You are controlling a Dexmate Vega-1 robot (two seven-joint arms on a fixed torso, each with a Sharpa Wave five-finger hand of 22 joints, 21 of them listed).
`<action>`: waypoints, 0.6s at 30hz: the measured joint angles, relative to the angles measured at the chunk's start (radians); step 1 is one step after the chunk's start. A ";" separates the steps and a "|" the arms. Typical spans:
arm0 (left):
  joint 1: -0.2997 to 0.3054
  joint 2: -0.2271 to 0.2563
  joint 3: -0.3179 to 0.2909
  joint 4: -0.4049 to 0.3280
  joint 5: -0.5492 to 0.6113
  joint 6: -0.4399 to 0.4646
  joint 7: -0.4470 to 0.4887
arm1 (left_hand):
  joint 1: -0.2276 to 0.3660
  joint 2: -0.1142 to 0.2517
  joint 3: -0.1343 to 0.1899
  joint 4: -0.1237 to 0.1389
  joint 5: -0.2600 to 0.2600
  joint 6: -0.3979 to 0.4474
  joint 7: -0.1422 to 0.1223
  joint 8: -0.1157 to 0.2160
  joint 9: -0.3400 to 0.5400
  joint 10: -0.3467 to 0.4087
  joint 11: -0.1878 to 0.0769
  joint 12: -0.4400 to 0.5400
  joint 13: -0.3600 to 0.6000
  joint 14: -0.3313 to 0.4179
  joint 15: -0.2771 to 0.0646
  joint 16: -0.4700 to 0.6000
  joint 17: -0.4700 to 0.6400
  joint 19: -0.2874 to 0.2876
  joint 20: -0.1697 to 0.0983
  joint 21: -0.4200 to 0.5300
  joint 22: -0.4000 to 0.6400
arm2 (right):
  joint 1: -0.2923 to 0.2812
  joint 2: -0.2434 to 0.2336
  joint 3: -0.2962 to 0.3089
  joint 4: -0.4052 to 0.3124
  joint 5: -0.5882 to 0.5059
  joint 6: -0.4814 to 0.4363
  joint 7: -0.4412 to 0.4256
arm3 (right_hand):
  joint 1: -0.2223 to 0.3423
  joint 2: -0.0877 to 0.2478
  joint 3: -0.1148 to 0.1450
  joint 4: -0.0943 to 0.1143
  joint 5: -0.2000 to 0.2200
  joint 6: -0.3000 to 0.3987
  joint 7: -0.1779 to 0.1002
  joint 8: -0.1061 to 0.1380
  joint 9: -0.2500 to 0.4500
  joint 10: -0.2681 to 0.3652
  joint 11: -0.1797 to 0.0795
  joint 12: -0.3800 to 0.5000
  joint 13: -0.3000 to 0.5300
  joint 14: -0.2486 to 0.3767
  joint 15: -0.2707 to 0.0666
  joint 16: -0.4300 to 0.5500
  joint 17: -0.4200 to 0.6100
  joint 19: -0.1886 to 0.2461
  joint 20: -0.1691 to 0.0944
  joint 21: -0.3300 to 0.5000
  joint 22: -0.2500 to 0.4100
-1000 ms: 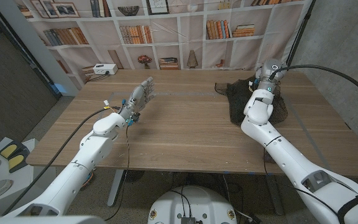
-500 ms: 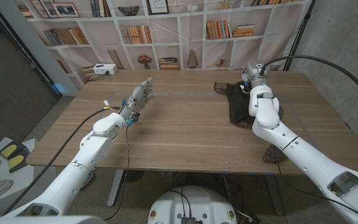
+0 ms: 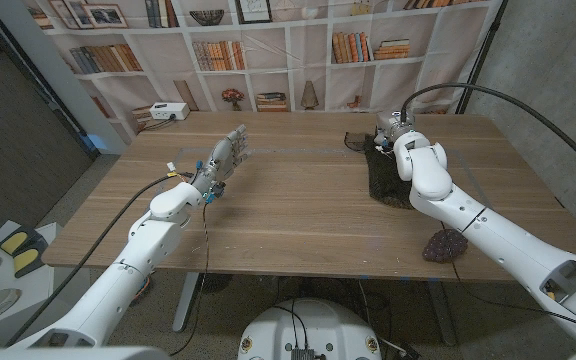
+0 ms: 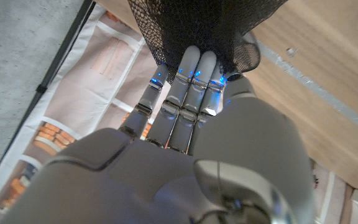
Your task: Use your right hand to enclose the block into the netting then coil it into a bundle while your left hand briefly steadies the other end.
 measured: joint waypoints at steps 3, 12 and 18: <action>0.003 0.000 0.000 -0.003 0.000 0.000 0.002 | 0.002 0.002 -0.002 -0.002 0.000 0.000 0.000 0.000 0.000 0.000 0.000 0.000 0.000 0.000 0.000 0.000 0.000 0.000 0.000 0.000 0.000 | 0.017 -0.003 -0.019 0.007 0.000 0.016 0.043 | 0.000 0.000 0.000 0.000 0.003 0.000 0.000 0.000 -0.004 0.000 0.000 -0.007 0.000 0.000 0.000 -0.006 0.000 0.000 0.000 0.000 -0.003; 0.010 0.001 -0.002 -0.011 -0.001 0.000 0.006 | 0.002 0.002 -0.003 -0.003 0.000 0.000 0.000 0.000 0.000 0.000 0.000 0.000 0.000 0.000 0.000 0.000 0.000 0.000 0.000 0.000 0.000 | 0.061 -0.004 -0.069 0.027 0.015 0.060 0.133 | 0.000 0.000 0.001 0.001 0.004 -0.011 -0.011 -0.008 -0.008 -0.019 0.000 -0.017 -0.007 -0.011 0.009 -0.032 -0.008 0.000 0.000 0.004 -0.003; 0.013 0.001 -0.003 -0.016 -0.001 0.001 0.009 | 0.002 0.002 -0.003 -0.003 0.000 0.000 0.000 0.000 0.000 0.000 0.000 0.000 0.000 0.000 0.000 0.000 0.000 0.000 0.000 0.000 0.000 | 0.093 0.002 -0.098 0.047 0.022 0.079 0.186 | -0.089 0.016 -0.050 0.075 -0.004 -0.072 -0.071 -0.083 -0.027 -0.129 0.030 -0.100 -0.071 -0.106 0.028 -0.126 -0.050 -0.038 0.037 -0.010 -0.005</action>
